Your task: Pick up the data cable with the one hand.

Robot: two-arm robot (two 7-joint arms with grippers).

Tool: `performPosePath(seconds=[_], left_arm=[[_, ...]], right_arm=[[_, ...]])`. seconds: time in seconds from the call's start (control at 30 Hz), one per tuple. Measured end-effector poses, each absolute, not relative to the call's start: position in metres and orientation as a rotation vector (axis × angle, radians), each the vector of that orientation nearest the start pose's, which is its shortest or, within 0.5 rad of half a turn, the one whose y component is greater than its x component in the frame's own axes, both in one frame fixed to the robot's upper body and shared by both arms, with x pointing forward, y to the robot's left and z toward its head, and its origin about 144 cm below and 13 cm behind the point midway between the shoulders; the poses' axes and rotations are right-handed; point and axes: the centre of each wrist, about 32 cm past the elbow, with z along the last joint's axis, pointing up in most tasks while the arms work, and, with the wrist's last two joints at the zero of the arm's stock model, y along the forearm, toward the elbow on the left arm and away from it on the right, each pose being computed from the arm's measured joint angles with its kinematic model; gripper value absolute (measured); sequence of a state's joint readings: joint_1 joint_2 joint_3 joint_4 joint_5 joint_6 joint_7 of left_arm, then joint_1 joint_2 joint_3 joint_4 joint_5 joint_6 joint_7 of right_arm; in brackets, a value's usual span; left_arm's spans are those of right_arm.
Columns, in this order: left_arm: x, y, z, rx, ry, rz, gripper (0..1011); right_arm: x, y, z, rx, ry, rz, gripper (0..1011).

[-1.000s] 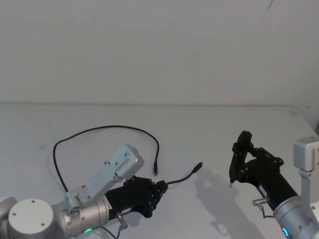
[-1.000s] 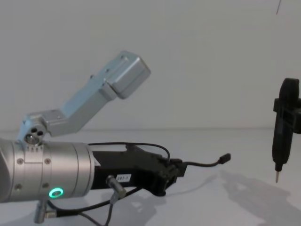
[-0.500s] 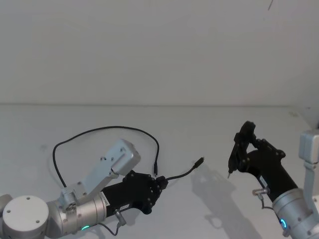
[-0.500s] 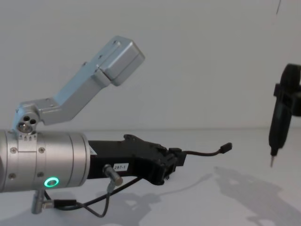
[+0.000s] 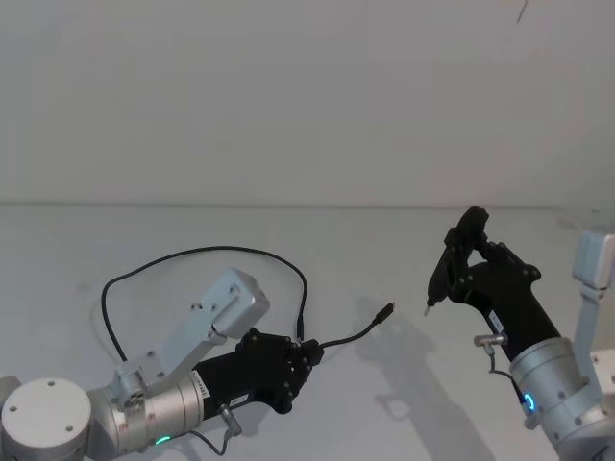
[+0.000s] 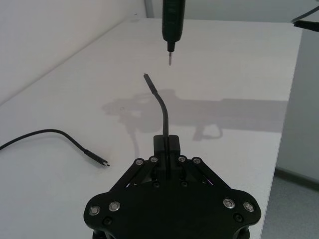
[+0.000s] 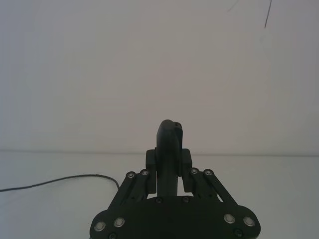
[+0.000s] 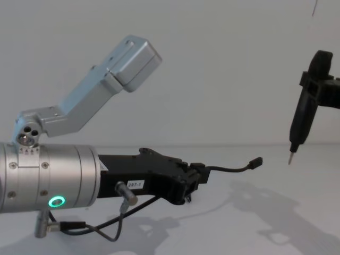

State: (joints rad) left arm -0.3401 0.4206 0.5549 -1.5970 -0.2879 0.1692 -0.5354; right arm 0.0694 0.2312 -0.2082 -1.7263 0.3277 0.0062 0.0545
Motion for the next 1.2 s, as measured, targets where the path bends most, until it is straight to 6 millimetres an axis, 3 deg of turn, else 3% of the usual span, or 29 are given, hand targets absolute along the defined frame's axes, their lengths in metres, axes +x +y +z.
performPosePath(seconds=[1.2], left_arm=[[0.507,0.189,1.217,0.217,-0.124,0.548,40]], right_arm=[[0.486,-0.199,1.205,0.228,-0.004,-1.231,279]])
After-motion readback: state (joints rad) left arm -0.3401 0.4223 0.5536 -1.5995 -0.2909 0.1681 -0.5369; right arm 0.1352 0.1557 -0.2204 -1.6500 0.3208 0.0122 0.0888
